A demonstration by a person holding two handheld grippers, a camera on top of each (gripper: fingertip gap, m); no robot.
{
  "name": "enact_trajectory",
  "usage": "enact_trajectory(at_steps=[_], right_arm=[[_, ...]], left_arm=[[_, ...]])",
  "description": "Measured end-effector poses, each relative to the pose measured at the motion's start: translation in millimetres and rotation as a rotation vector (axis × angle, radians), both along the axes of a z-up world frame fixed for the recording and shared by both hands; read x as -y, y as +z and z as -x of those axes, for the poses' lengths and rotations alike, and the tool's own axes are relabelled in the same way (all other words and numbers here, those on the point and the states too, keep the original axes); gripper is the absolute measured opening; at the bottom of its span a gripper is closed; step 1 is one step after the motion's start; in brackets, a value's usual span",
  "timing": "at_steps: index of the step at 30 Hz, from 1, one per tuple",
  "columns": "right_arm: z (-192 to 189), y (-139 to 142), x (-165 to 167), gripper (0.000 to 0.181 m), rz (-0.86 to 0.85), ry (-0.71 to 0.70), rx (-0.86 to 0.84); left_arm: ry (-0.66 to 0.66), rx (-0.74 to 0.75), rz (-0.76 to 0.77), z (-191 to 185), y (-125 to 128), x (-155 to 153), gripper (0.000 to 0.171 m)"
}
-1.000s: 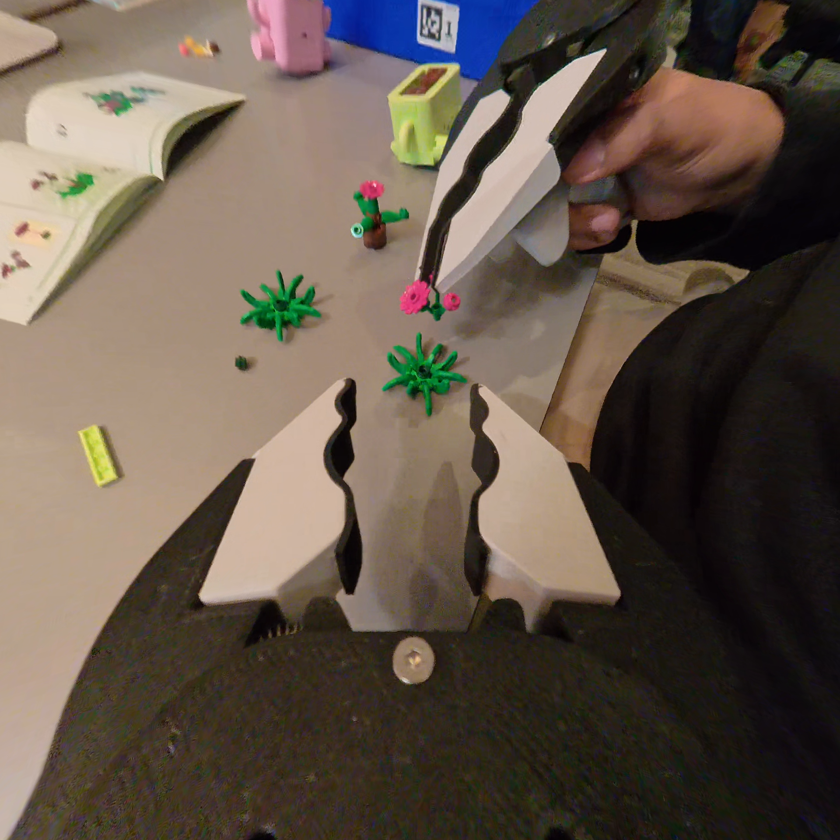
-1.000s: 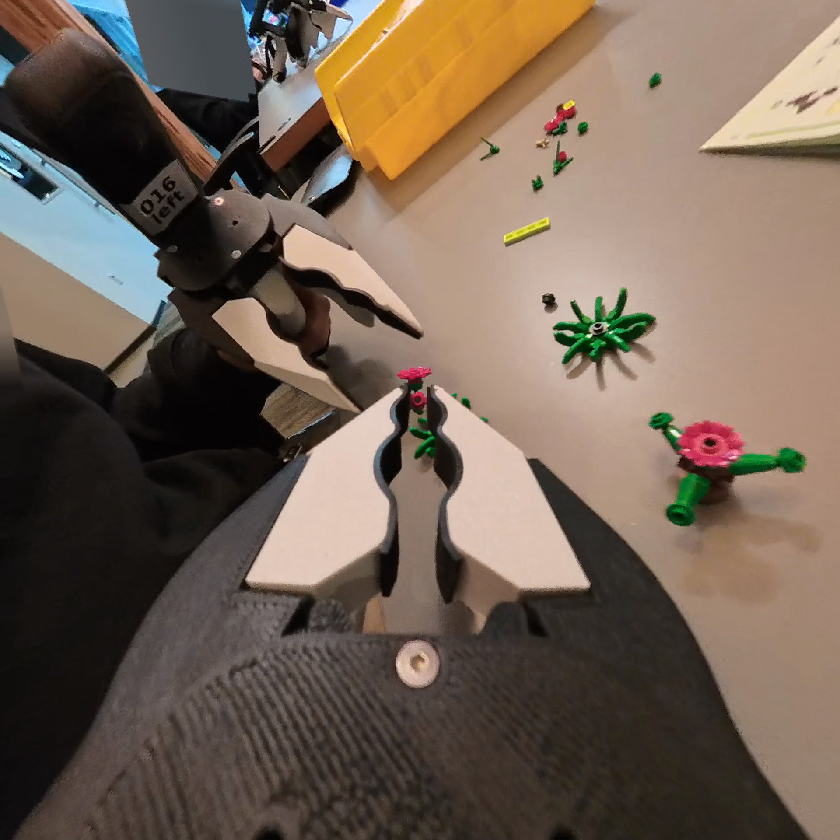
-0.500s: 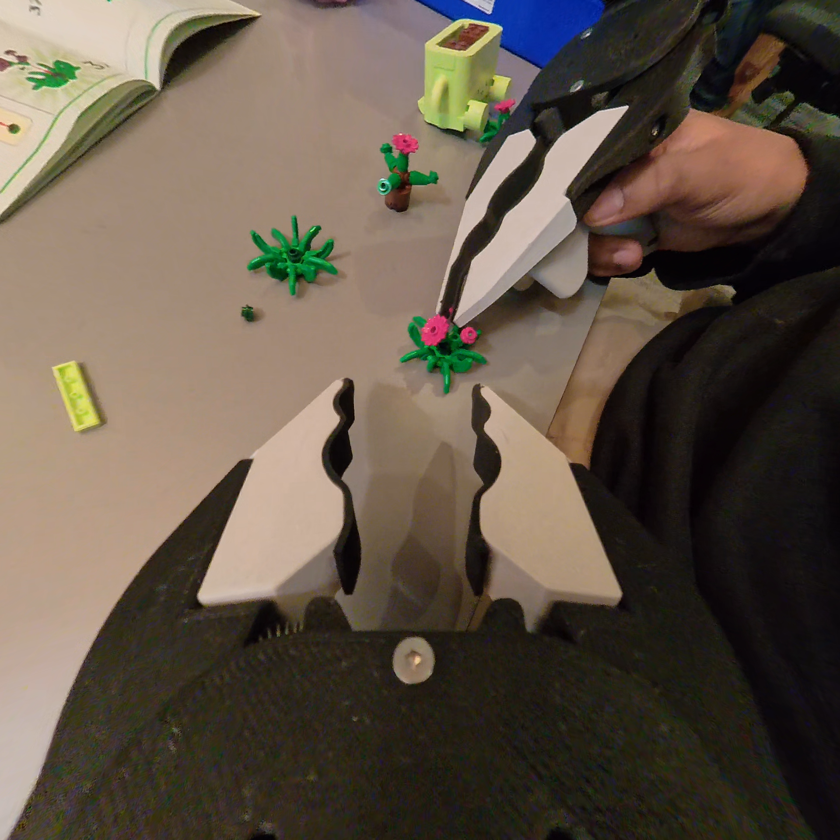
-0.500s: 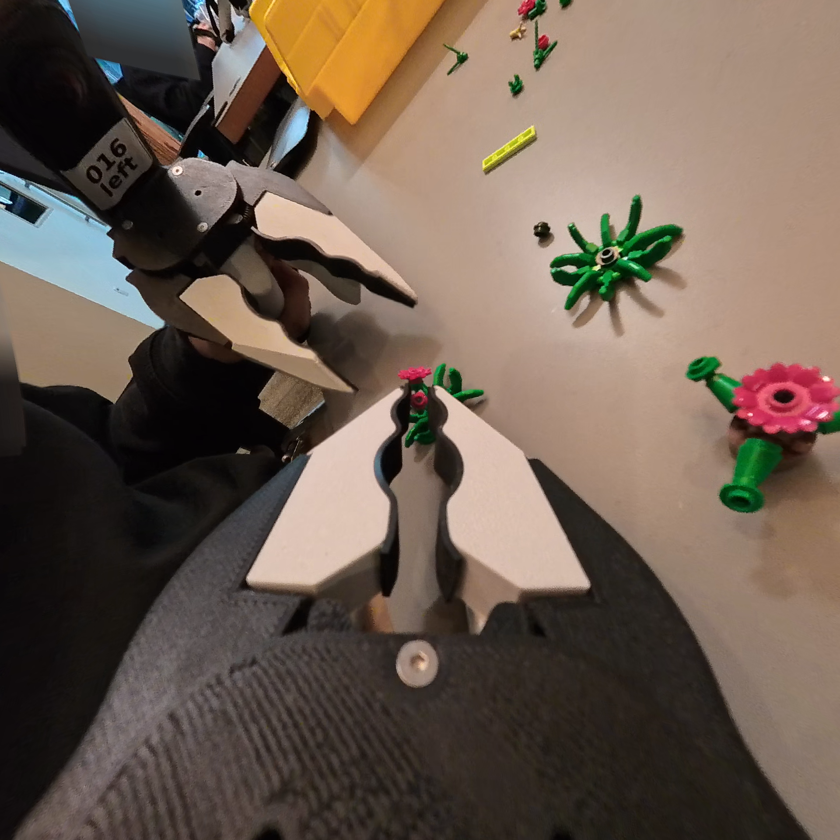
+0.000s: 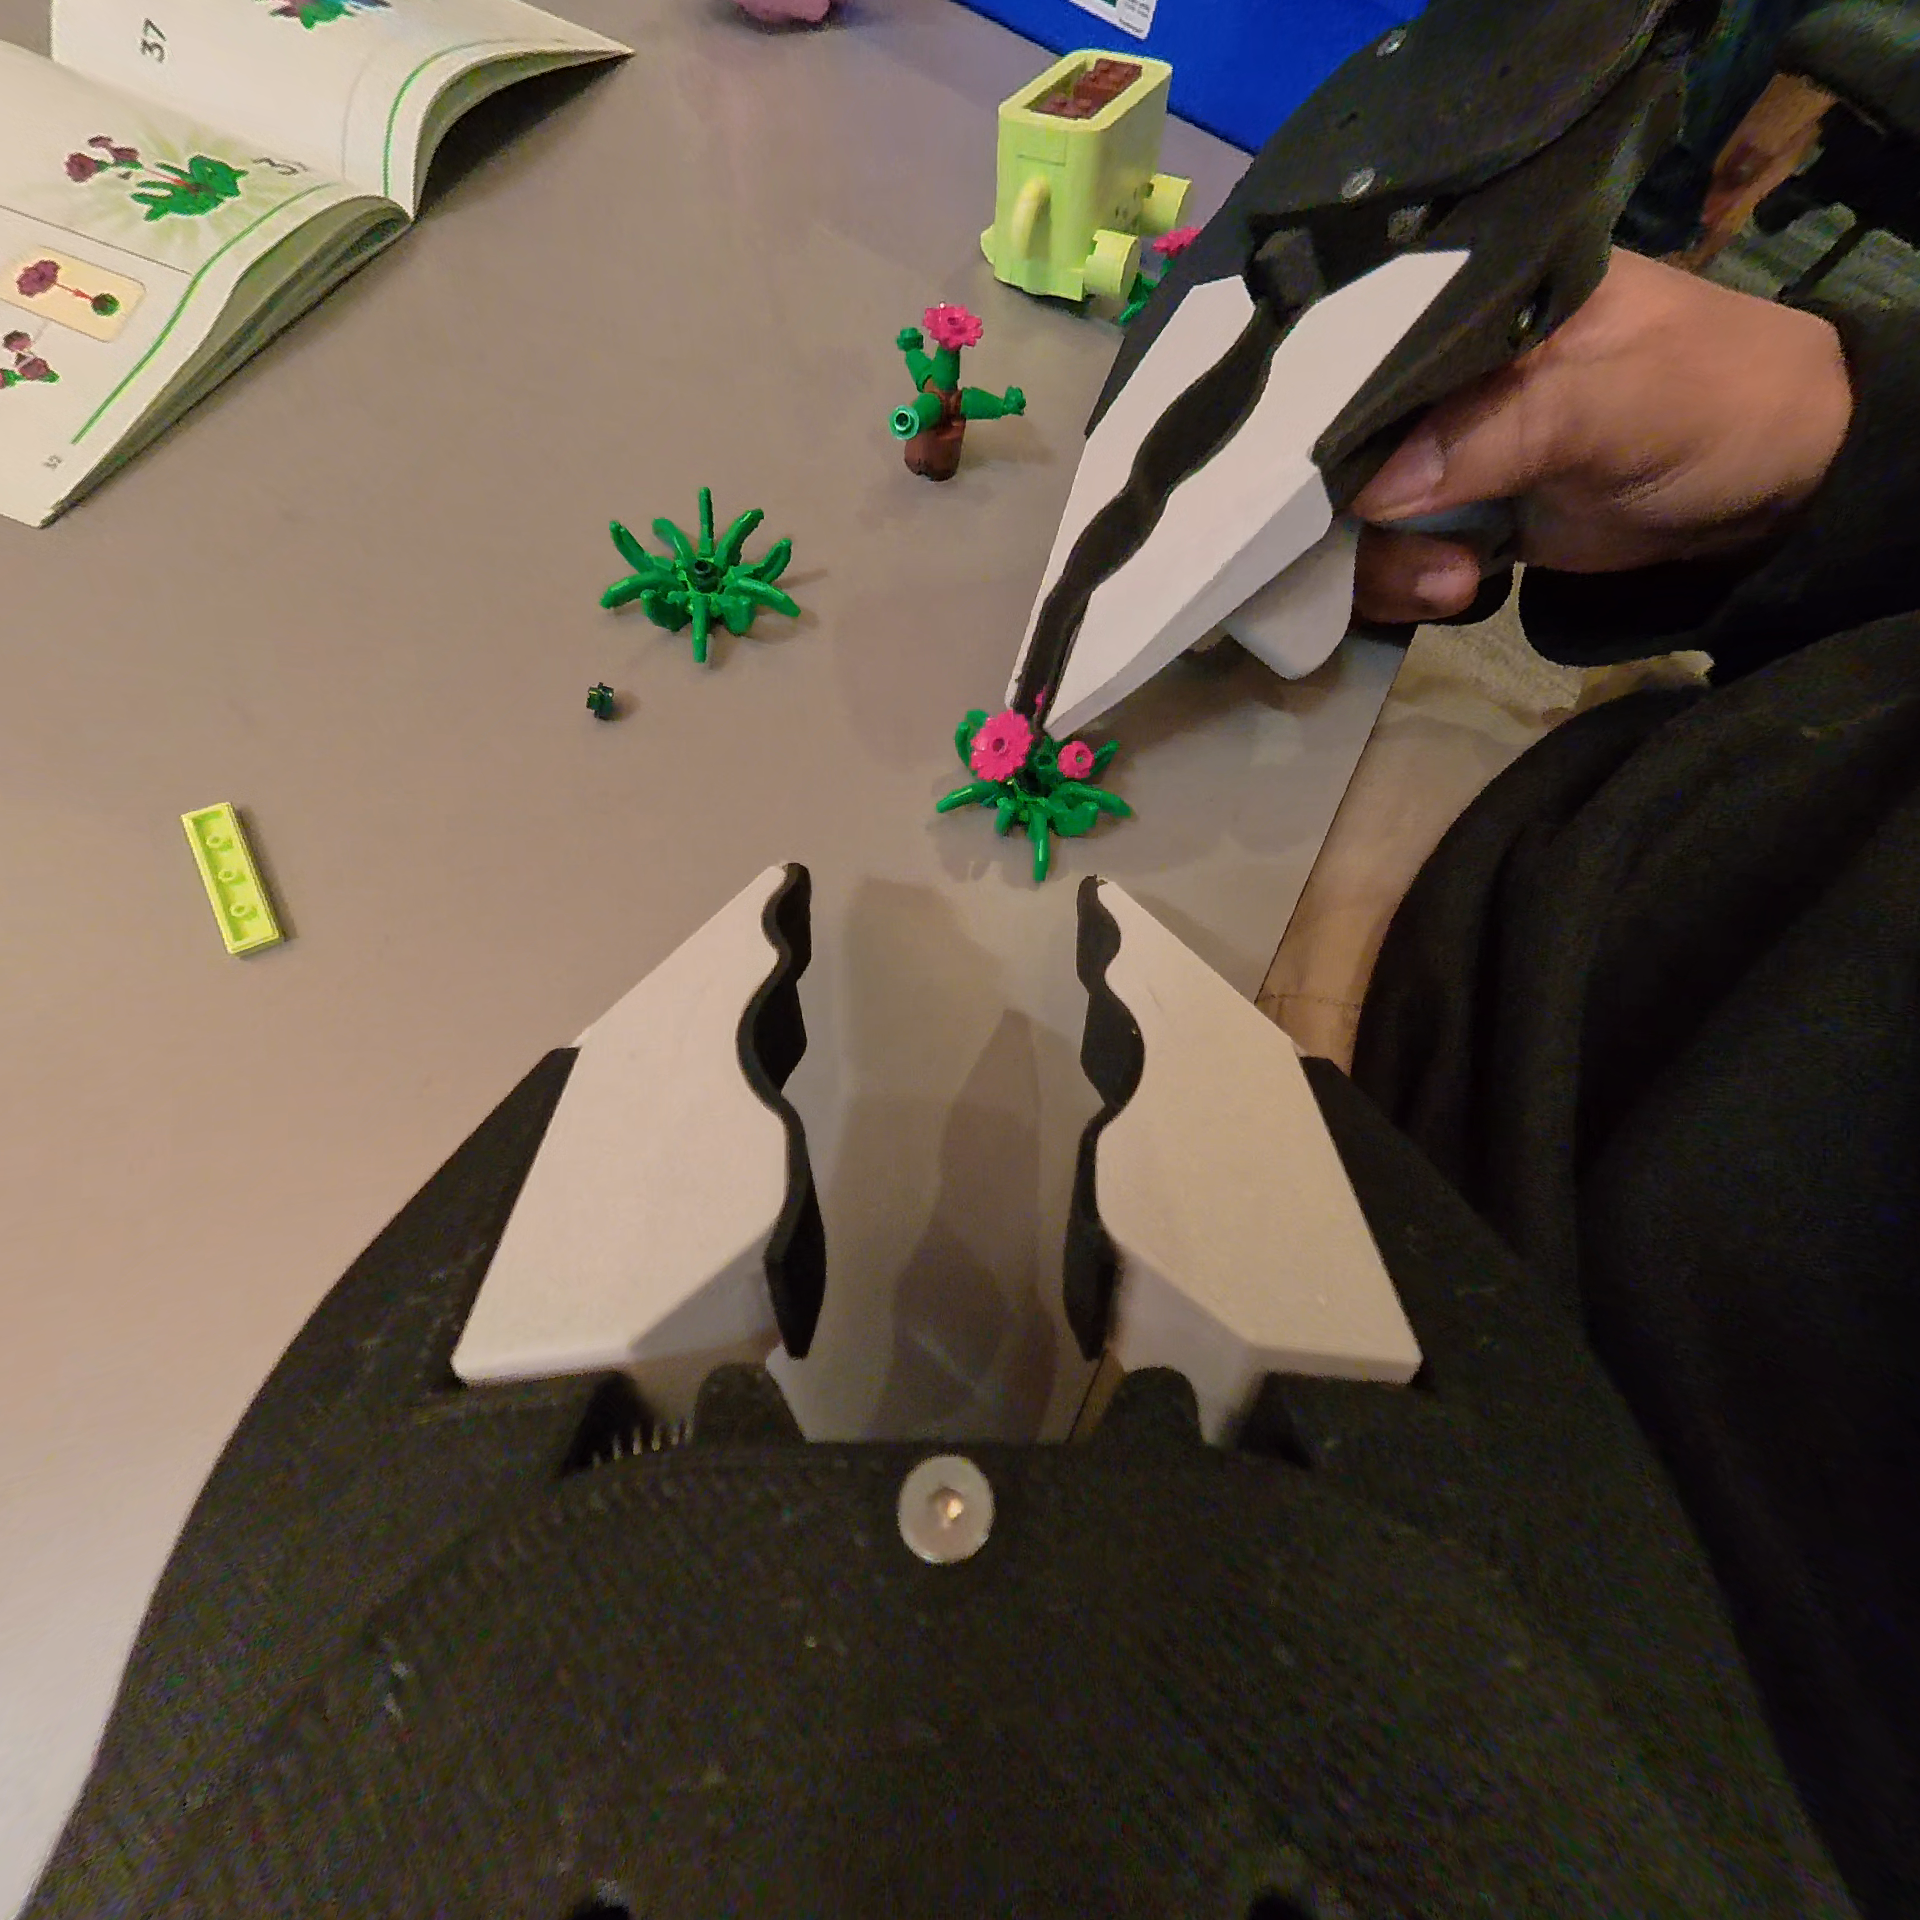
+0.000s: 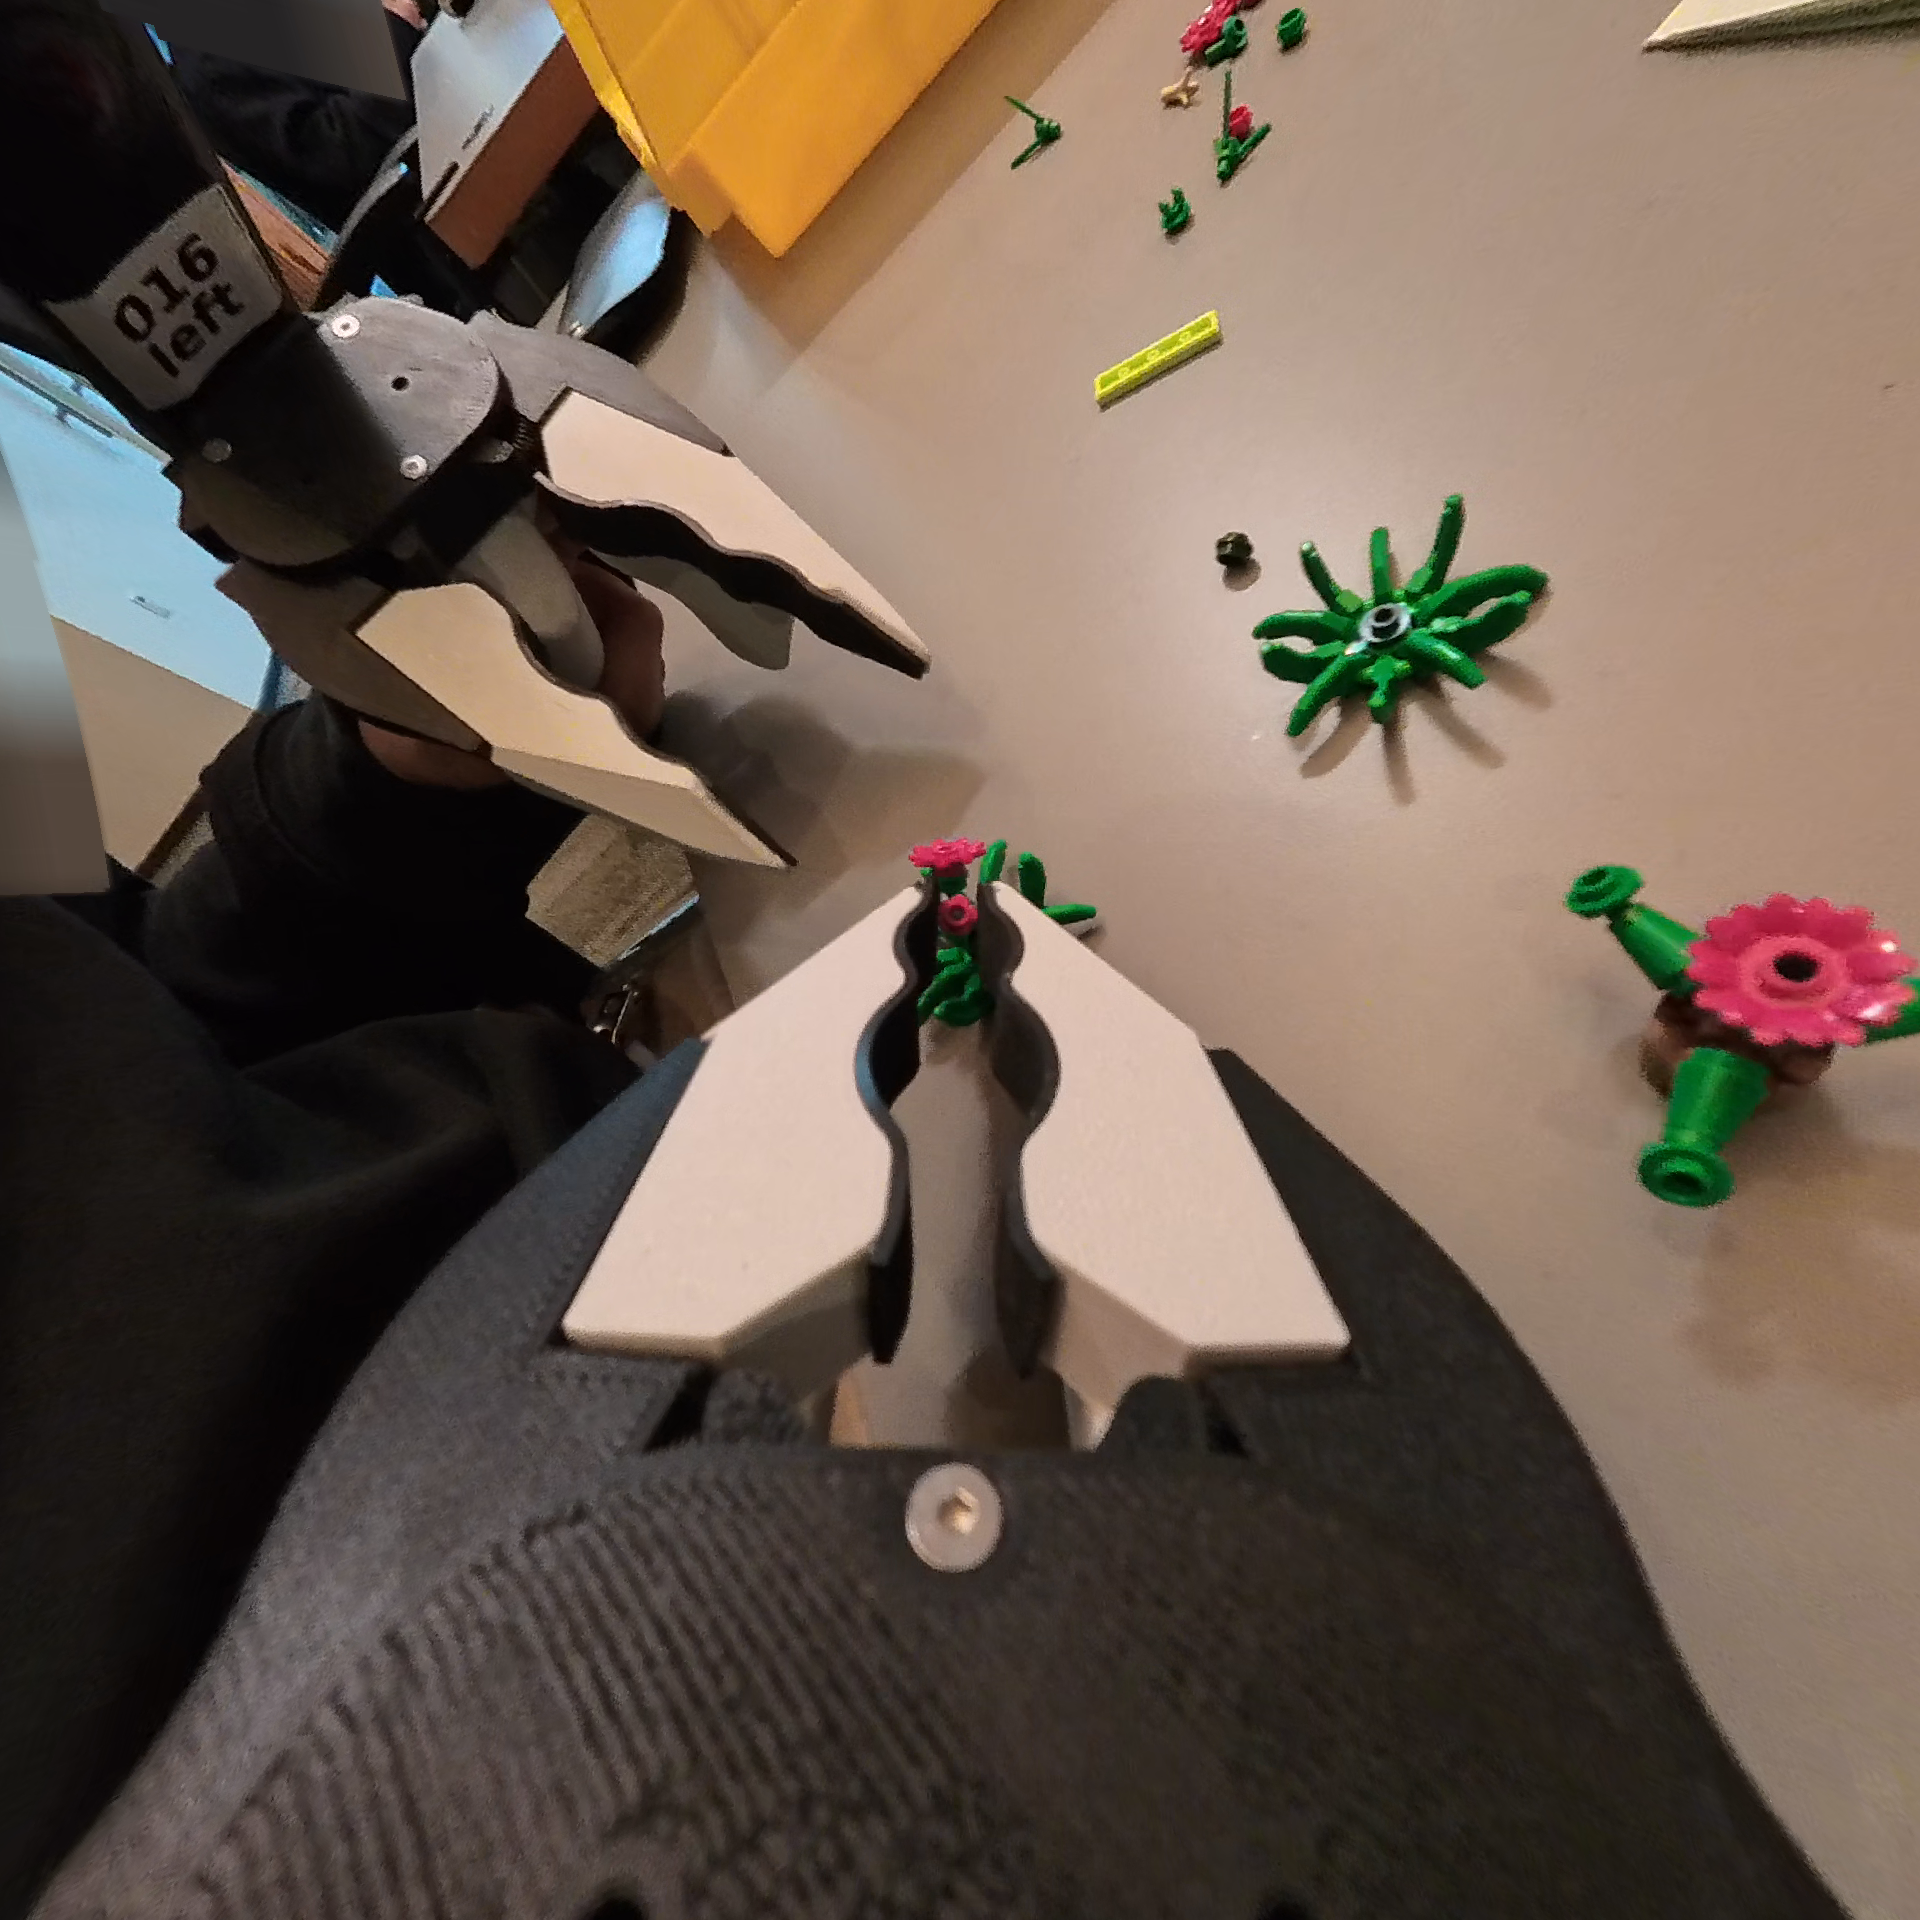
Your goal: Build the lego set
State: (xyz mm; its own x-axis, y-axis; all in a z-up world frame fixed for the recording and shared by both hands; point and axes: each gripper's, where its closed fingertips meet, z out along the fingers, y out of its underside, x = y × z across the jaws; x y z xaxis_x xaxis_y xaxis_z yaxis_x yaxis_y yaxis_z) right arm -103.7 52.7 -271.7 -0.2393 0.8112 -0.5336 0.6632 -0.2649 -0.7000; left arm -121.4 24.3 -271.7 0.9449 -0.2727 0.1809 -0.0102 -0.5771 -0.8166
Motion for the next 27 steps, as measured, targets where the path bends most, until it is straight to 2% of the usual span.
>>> enact_trajectory(at_steps=[27], right_arm=[[-0.2, -2.7, -2.0, 0.005, -0.110, -0.004, -0.013]], left_arm=[[-0.004, -0.015, 0.010, -0.6, -1.9, 0.4, 0.051]])
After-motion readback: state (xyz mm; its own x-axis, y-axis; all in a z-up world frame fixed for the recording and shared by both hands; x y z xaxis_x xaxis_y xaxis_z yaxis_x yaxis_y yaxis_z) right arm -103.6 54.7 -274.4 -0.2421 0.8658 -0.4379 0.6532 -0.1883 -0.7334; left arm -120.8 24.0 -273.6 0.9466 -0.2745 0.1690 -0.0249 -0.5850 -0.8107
